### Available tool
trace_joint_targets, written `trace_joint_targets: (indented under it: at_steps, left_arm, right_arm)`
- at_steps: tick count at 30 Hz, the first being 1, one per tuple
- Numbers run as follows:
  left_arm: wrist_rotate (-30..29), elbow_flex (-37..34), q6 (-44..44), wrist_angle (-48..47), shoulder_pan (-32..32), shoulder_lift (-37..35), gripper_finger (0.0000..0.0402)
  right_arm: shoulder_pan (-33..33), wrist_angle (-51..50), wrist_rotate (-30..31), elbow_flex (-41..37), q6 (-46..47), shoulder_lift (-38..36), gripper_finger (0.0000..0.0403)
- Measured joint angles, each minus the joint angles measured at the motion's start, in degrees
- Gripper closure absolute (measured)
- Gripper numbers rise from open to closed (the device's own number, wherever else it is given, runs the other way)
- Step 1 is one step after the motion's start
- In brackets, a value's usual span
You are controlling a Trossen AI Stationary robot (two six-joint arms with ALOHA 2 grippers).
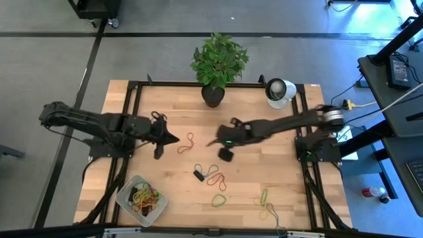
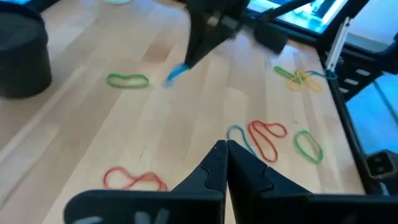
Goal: Pick and place rubber bands into bin
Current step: Put the top blue rubber band into the gray bin
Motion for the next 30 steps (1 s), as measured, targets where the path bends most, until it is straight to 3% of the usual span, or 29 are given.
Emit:
trace_joint_targets:
  at_steps: [5, 10, 17, 30]
  left_arm:
    - [-6.7, 1.23, 0.02, 6.33, -3.63, 7.83, 0.04]
    - [-8.04, 2.38, 1.95, 14.84, -4.01, 14.29, 0.04]
    - [-3.46, 6.01, 2.16, 16.74, -2.43, 21.19, 0.0382]
    - [-2.19, 8.17, 10.28, 30.32, 0.08, 25.21, 0.0223]
  right_arm:
    - [3.96, 12.37, 0.46, -17.91, 6.09, -15.69, 0.0401]
    - [6.89, 22.71, 1.65, -27.46, 12.13, -24.06, 0.0402]
    - [8.55, 24.21, 3.07, -24.14, 8.77, -21.42, 0.0403]
    - [8.53, 25.39, -0.13, -14.42, 3.72, -12.33, 0.0403]
